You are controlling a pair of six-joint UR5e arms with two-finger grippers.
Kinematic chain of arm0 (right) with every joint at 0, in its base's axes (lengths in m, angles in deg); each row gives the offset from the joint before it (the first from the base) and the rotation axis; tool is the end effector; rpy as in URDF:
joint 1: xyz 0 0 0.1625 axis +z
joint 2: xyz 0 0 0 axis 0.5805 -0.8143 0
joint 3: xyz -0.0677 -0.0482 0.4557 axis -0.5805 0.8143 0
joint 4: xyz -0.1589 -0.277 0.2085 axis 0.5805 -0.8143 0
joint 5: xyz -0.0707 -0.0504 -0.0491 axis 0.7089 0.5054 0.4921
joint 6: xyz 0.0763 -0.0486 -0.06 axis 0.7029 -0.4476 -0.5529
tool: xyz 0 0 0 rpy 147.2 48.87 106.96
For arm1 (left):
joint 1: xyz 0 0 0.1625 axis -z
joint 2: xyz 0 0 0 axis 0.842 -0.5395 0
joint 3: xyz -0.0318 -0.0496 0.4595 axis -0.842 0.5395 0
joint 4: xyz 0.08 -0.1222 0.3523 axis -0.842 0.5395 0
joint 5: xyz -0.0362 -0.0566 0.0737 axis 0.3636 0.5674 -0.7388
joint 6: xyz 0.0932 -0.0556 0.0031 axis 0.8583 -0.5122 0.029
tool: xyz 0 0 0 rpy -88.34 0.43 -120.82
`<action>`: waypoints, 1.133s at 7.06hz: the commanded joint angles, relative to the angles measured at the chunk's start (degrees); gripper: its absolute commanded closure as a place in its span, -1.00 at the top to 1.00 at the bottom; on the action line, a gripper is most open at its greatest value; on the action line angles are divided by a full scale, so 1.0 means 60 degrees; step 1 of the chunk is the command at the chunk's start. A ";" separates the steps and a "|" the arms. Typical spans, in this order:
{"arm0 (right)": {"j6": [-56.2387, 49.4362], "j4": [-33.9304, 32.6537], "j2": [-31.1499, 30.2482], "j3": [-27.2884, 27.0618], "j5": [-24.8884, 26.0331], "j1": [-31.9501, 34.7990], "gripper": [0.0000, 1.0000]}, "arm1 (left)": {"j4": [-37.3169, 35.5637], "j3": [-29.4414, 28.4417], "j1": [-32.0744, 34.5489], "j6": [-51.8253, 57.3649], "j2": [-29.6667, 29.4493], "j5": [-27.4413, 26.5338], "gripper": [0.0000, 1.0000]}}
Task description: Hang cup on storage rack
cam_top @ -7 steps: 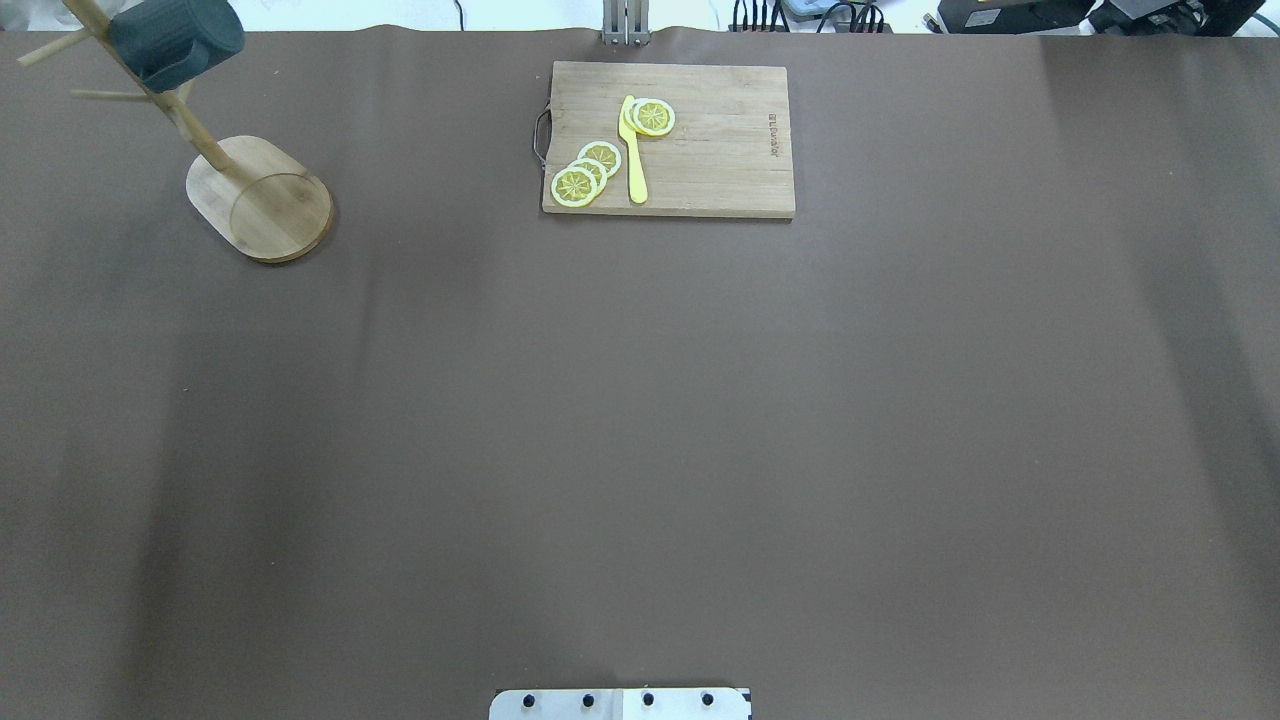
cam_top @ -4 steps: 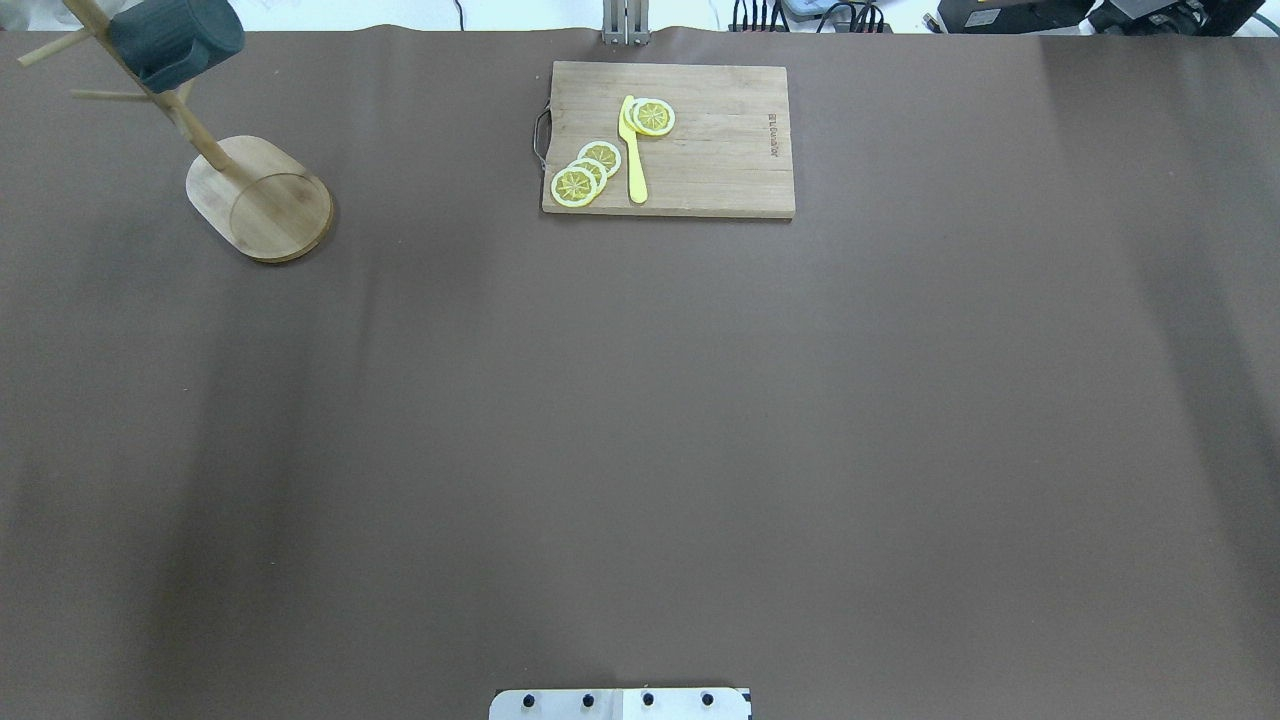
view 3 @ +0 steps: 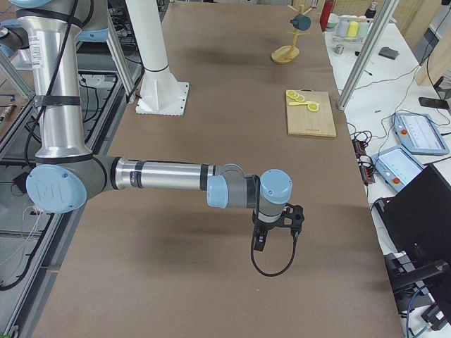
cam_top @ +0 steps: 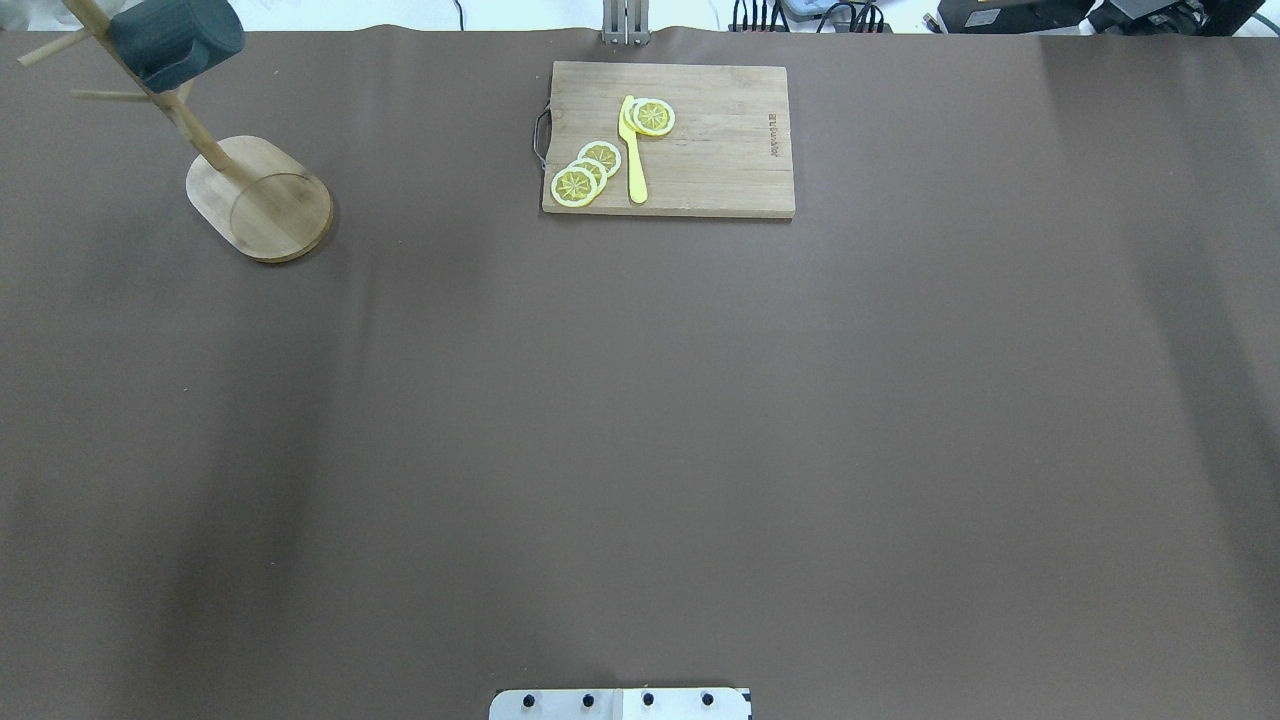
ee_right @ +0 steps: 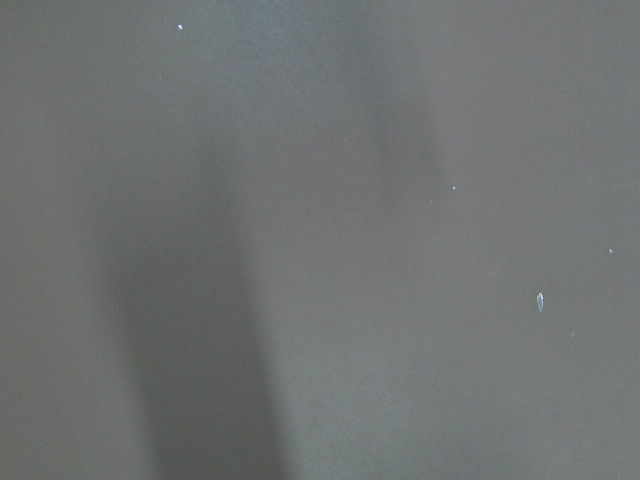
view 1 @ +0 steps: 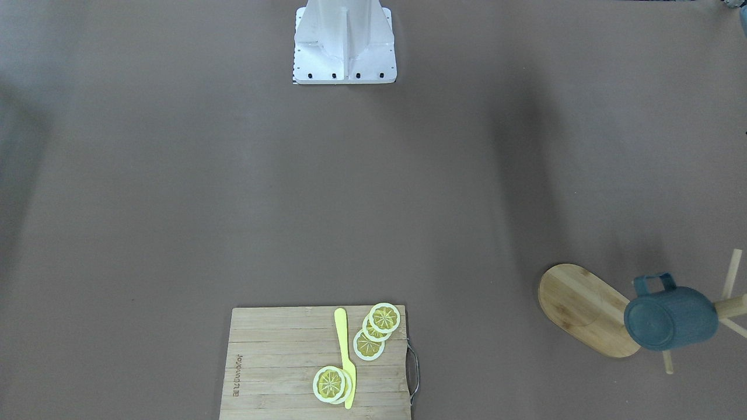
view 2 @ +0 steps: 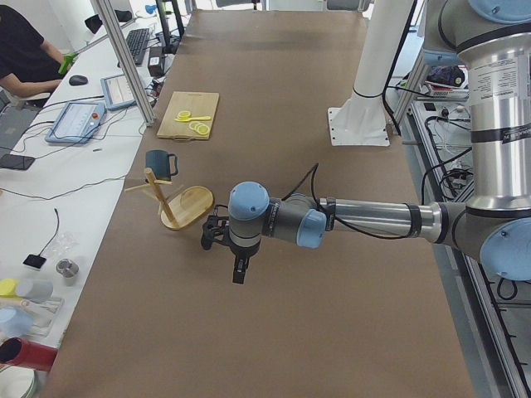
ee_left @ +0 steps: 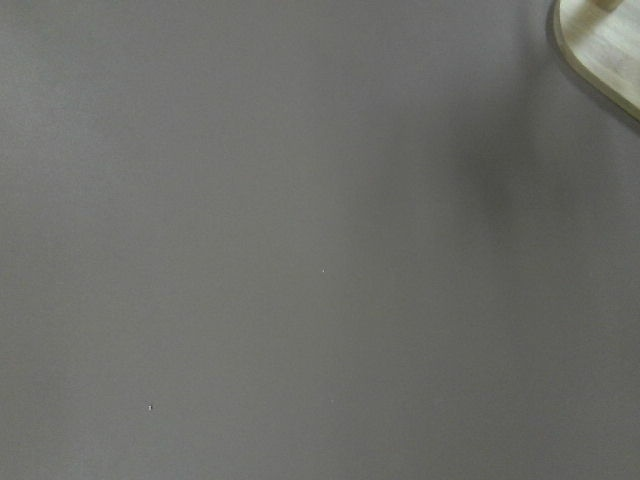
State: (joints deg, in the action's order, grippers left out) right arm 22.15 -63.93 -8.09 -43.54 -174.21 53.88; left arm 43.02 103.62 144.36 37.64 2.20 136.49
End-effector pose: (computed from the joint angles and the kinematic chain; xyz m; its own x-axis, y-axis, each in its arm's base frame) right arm 0.0515 -0.4771 0.7022 0.6981 0.1757 0.6941 -0.1279 0.9844 -0.1206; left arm -0.0372 -0.3969 0.6636 0.7123 0.1094 -0.6933 0.0020 0.9875 0.1578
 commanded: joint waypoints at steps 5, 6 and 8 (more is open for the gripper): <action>0.0011 -0.0017 0.0066 -0.0034 -0.0183 0.0004 1.00 | -0.0249 -0.0140 0.0836 0.0243 -0.0046 0.0763 0.99; 0.0011 -0.0002 0.0066 -0.0064 -0.0183 0.0004 1.00 | -0.0235 -0.0155 0.0850 0.0258 -0.0002 0.0763 0.99; 0.0011 -0.0002 0.0022 -0.0035 -0.0154 0.0004 1.00 | -0.0234 -0.0155 0.0850 0.0258 -0.0002 0.0763 0.99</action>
State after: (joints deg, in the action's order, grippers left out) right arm 22.22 -63.95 -7.87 -43.84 -175.22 53.90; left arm 41.61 102.72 149.41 39.18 2.19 141.05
